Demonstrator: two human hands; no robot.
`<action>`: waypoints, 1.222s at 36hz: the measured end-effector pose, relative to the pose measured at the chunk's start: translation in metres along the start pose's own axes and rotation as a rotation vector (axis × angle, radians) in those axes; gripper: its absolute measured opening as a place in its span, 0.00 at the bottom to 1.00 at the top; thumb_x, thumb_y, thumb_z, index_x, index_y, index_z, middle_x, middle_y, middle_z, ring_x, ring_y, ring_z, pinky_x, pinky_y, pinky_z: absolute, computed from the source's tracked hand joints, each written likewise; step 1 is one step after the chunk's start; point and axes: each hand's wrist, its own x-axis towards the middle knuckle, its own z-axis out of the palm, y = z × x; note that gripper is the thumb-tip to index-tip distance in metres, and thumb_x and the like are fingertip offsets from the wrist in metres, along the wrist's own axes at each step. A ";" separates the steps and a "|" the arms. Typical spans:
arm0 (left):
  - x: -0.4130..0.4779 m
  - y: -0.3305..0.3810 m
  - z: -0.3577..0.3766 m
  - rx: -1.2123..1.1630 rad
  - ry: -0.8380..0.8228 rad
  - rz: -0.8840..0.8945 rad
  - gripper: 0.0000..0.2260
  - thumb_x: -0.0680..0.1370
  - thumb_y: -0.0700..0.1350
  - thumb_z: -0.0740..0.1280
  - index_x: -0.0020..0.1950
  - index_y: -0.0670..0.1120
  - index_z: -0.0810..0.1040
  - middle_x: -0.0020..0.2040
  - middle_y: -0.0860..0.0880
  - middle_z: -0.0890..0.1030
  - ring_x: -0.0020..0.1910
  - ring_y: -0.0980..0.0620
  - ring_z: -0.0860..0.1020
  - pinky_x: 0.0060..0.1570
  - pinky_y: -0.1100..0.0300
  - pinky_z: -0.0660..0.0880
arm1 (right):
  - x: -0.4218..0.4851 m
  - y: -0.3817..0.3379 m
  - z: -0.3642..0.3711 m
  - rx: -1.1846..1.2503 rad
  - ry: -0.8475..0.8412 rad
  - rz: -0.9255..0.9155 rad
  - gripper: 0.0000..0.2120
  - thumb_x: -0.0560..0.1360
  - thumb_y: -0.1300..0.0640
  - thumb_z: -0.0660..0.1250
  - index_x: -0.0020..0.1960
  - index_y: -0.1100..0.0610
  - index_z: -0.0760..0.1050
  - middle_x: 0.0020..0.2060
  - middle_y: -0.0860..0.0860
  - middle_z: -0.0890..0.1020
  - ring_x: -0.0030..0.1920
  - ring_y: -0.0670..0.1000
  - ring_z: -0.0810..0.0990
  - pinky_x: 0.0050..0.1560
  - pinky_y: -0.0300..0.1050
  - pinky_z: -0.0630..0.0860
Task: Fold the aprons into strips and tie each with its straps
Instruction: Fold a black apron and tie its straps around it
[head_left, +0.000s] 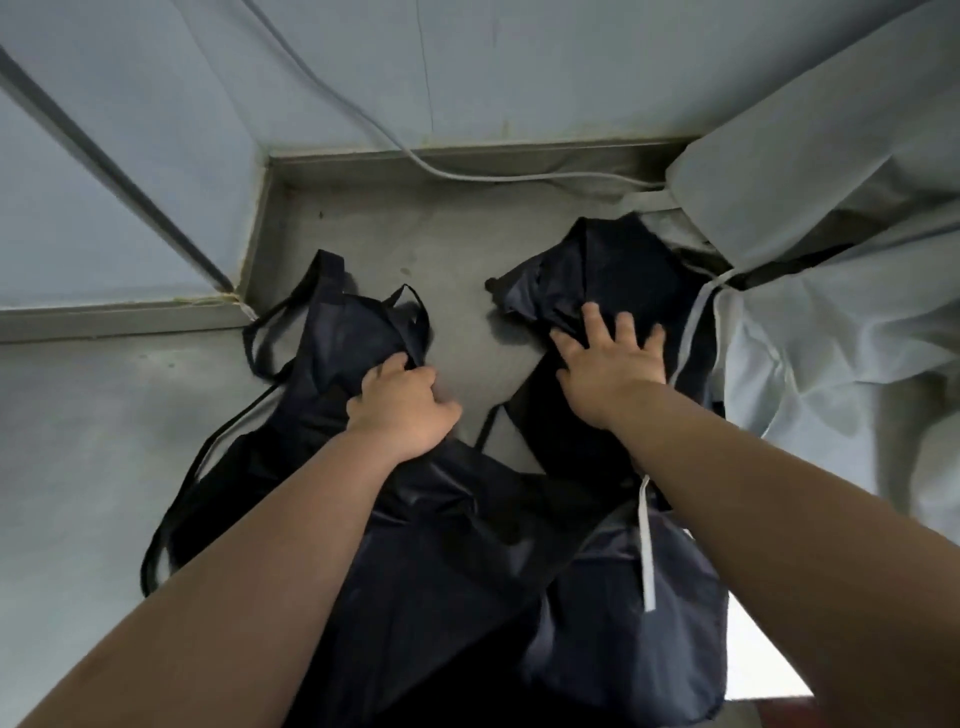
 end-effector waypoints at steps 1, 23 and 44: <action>0.004 0.010 0.002 -0.016 0.005 -0.016 0.22 0.77 0.54 0.60 0.70 0.50 0.68 0.76 0.47 0.56 0.73 0.42 0.56 0.67 0.43 0.63 | 0.006 0.016 -0.002 -0.013 0.001 0.025 0.26 0.82 0.49 0.48 0.77 0.44 0.42 0.76 0.52 0.37 0.75 0.63 0.41 0.71 0.68 0.44; 0.003 0.079 0.006 -0.269 0.153 0.065 0.21 0.80 0.40 0.58 0.73 0.42 0.65 0.75 0.45 0.60 0.72 0.46 0.62 0.67 0.61 0.59 | -0.003 0.104 -0.025 0.356 0.330 -0.023 0.14 0.80 0.47 0.57 0.61 0.45 0.77 0.75 0.53 0.58 0.73 0.59 0.56 0.73 0.57 0.47; -0.118 -0.085 -0.039 -0.856 0.286 0.385 0.17 0.74 0.37 0.69 0.57 0.57 0.77 0.41 0.52 0.79 0.35 0.51 0.79 0.53 0.52 0.78 | -0.151 -0.128 -0.018 1.161 0.120 -0.209 0.05 0.74 0.60 0.69 0.49 0.54 0.77 0.45 0.52 0.81 0.44 0.50 0.77 0.43 0.38 0.72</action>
